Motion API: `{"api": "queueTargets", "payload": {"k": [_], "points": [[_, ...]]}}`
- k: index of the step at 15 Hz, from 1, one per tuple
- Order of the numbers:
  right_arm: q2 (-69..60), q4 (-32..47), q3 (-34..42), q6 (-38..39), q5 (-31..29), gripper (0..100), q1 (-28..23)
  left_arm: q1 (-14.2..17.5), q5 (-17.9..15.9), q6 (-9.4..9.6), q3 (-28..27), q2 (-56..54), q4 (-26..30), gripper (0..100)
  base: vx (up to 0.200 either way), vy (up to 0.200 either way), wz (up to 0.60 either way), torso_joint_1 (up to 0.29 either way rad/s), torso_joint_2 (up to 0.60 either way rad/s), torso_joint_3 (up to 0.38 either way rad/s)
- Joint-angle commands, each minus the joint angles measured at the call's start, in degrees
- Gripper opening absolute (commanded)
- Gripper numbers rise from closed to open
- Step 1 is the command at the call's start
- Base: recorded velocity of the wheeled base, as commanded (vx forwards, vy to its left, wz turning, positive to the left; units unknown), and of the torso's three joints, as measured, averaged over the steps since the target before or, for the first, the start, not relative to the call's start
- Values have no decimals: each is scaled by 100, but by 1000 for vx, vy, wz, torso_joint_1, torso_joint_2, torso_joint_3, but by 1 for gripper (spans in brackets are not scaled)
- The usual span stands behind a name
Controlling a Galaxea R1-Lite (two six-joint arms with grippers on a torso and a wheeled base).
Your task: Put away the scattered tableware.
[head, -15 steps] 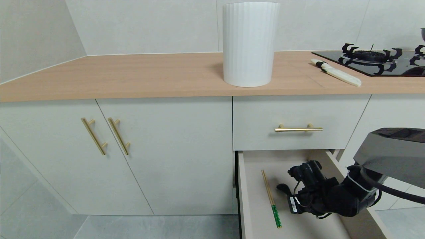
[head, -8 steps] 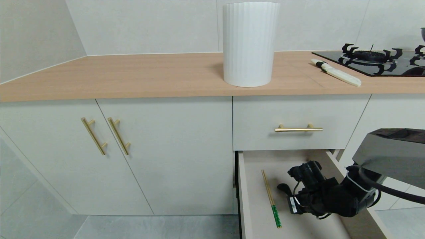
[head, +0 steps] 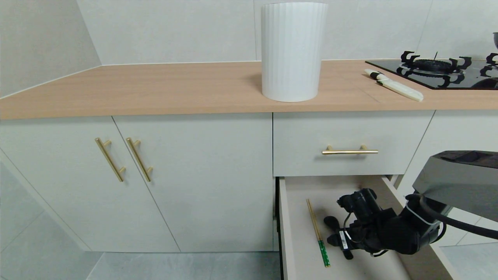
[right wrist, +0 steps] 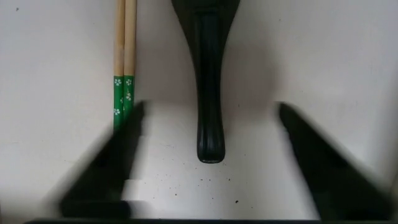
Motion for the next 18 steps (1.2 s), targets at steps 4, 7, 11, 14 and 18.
{"api": "queueTargets", "payload": {"k": [4,7,11,14,18], "points": [[-476,-12,95,124,-26,100,30,1,-1,0,0,9,-1,100,0,0,0,0,0,0],[-1382,50,253,115,-34,100,38,1,-1,0,0,9,-1,100,0,0,0,0,0,0],[-2850,682,526,115,18,100,74,1,-1,0,0,0,-1,100,0,0,0,0,0,0],[-3904,1535,719,115,53,100,416,1,-1,0,0,0,-1,100,0,0,0,0,0,0],[-4783,2475,746,71,177,100,865,1,-1,44,0,0,-1,100,0,0,0,0,0,0]]}}
